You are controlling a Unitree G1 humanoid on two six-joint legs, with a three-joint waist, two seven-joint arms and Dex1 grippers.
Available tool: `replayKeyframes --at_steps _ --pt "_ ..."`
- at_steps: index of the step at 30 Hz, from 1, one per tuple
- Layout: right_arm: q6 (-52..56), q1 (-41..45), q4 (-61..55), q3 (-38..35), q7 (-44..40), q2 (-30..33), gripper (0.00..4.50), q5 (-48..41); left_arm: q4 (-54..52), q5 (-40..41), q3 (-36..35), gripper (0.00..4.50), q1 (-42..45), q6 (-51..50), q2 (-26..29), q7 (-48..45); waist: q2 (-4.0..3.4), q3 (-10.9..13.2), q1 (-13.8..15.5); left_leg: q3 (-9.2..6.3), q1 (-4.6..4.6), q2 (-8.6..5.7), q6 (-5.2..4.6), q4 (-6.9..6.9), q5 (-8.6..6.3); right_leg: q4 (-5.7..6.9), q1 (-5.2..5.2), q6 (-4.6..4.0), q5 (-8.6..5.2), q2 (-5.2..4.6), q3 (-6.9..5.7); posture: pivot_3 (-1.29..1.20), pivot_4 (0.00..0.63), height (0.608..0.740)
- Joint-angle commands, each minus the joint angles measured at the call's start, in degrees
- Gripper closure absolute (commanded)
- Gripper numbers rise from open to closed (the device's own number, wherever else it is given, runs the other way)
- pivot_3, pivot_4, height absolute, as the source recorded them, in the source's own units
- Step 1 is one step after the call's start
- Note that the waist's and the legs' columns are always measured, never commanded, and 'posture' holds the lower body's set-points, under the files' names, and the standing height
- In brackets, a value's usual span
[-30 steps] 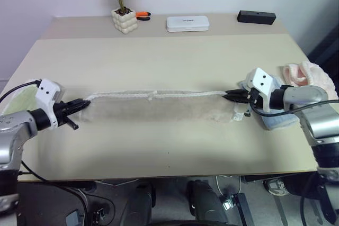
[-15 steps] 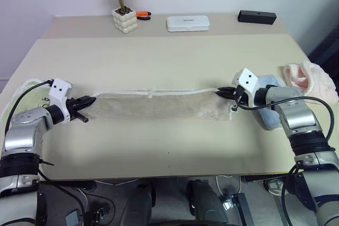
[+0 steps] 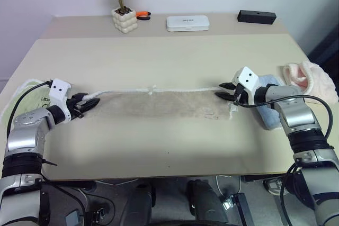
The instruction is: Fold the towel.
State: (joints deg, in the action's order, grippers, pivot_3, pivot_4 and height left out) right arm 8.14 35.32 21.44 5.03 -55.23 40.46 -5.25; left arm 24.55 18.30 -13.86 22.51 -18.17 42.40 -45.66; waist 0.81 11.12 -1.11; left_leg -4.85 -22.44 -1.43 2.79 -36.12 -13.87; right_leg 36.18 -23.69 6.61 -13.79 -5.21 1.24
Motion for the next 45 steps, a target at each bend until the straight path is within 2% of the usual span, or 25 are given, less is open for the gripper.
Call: replayKeyframes --at_steps 1,5,7,11,13,17,20,24,26,30,37,39,41,45 --pt "0.58 -1.6 -5.4 -3.49 1.5 2.67 1.1 -0.19 -2.04 2.7 -5.32 0.03 0.18 -0.78 0.15 2.92 0.0 0.0 0.05 -0.01 0.0 0.0 0.0 0.0 0.0 0.0 0.0 0.0 0.0 0.0 0.0 0.0 0.15 0.738" --pt "5.28 -7.77 -15.5 -8.35 3.64 5.17 1.1 -2.52 -9.3 9.97 -12.38 0.03 -3.28 -6.55 -1.72 5.45 0.0 0.0 0.14 -0.02 -0.03 0.01 0.0 0.0 0.0 -0.01 0.0 0.0 0.0 -0.02 0.0 0.0 0.15 0.738" --pt "11.02 -10.62 -21.37 -11.26 4.13 5.41 1.1 -5.8 -11.84 12.36 -15.05 0.03 -4.71 -9.1 -2.95 7.71 0.0 0.0 0.16 -0.04 -0.02 0.0 -0.01 0.0 -0.01 0.0 0.01 0.01 0.0 -0.02 0.0 0.0 0.15 0.738" --pt "25.8 -16.58 -34.86 -17.99 6.52 3.2 0.03 -16.72 -18.93 13.84 -16.32 0.0 -8.19 -10.25 -4.72 10.08 0.02 -0.01 0.17 -0.07 0.02 0.03 -0.01 -0.03 -0.01 0.01 0.06 0.0 0.0 -0.01 0.01 0.0 0.15 0.738" --pt "32.57 -19.67 -41.01 -20.87 10.11 0.47 0.03 -21.95 -24.67 14.31 -14.06 0.0 -10.3 -10.67 -5.58 9.33 0.06 -0.03 0.26 -0.08 0.03 0.04 -0.01 -0.02 -0.01 -0.01 0.09 0.0 0.0 0.0 0.0 0.0 0.15 0.738" --pt "45.97 -28.85 -52.97 -26.49 17.69 -6.71 0.03 -34.87 -38.09 9.32 -0.1 0.0 -16.02 -7.41 -5.35 3.54 0.09 -0.07 0.88 -0.12 0.02 0.02 0.0 -0.02 -0.01 -0.08 0.17 -0.01 -0.01 -0.02 0.01 0.0 0.15 0.738" --pt "53.94 -34.35 -57.33 -29.21 25.31 -12.7 0.03 -43.13 -44.41 8.38 8.54 0.0 -16.63 -6.77 -7.78 1.98 0.08 -0.07 1.26 -0.08 0.03 -0.01 -0.01 -0.04 -0.01 -0.17 0.24 -0.09 -0.05 -0.05 0.05 0.0 0.15 0.738" --pt "61.32 -38.8 -59.11 -30.78 37.61 -20.82 0.03 -48.9 -48.18 7.53 17.29 0.0 -14.89 -6.19 -12.51 1.49 0.06 -0.09 1.3 -0.02 0.06 0.03 -0.01 -0.07 -0.01 -0.15 0.22 -0.26 -0.14 0.01 0.09 0.0 0.15 0.738" --pt "63.4 -38.71 -58.71 -32.23 43.9 -24.64 0.03 -51.03 -49.29 7.73 19.46 0.0 -14.17 -6.39 -14.17 1.5 0.05 -0.09 1.16 -0.03 0.07 0.08 -0.01 -0.07 -0.01 -0.14 0.22 -0.28 -0.14 0.09 0.1 0.0 0.15 0.738" --pt "64.66 -34.74 -54.85 -35.73 56.85 -32.0 0.03 -53.32 -51.26 8.11 22.25 0.0 -14.1 -6.98 -15.57 0.93 -0.01 -0.13 0.21 -0.02 0.08 0.12 -0.02 -0.04 -0.01 -0.13 0.2 -0.27 -0.14 0.14 0.12 0.0 0.15 0.738" --pt "61.08 -25.3 -44.81 -40.64 72.37 -38.57 0.03 -57.42 -50.92 6.77 22.9 0.0 -15.35 -6.24 -15.48 1.17 -0.02 -0.16 0.13 -0.04 0.1 0.14 -0.03 -0.05 -0.01 -0.15 0.23 -0.28 -0.14 0.19 0.11 0.0 0.15 0.738" --pt "60.06 -23.52 -42.87 -40.83 74.59 -38.69 0.53 -58.79 -51.15 6.58 22.75 0.0 -15.7 -6.23 -15.43 1.46 -0.02 -0.17 0.24 -0.04 0.11 0.14 -0.03 -0.05 -0.01 -0.14 0.24 -0.28 -0.14 0.19 0.11 0.0 0.15 0.738" --pt "59.36 -22.59 -41.66 -40.53 75.92 -38.08 1.28 -59.79 -51.37 6.48 22.59 0.0 -16.02 -6.28 -15.41 1.75 -0.02 -0.17 0.24 -0.04 0.1 0.13 -0.03 -0.05 -0.01 -0.15 0.24 -0.28 -0.14 0.18 0.11 0.0 0.15 0.738" --pt "57.59 -21.85 -40.32 -40.0 77.91 -36.85 3.27 -61.28 -52.03 6.39 22.71 0.0 -17.15 -6.29 -15.83 2.74 -0.05 -0.17 0.09 -0.04 0.1 0.14 -0.04 -0.03 -0.02 -0.15 0.23 -0.27 -0.14 0.19 0.11 0.0 0.15 0.738"
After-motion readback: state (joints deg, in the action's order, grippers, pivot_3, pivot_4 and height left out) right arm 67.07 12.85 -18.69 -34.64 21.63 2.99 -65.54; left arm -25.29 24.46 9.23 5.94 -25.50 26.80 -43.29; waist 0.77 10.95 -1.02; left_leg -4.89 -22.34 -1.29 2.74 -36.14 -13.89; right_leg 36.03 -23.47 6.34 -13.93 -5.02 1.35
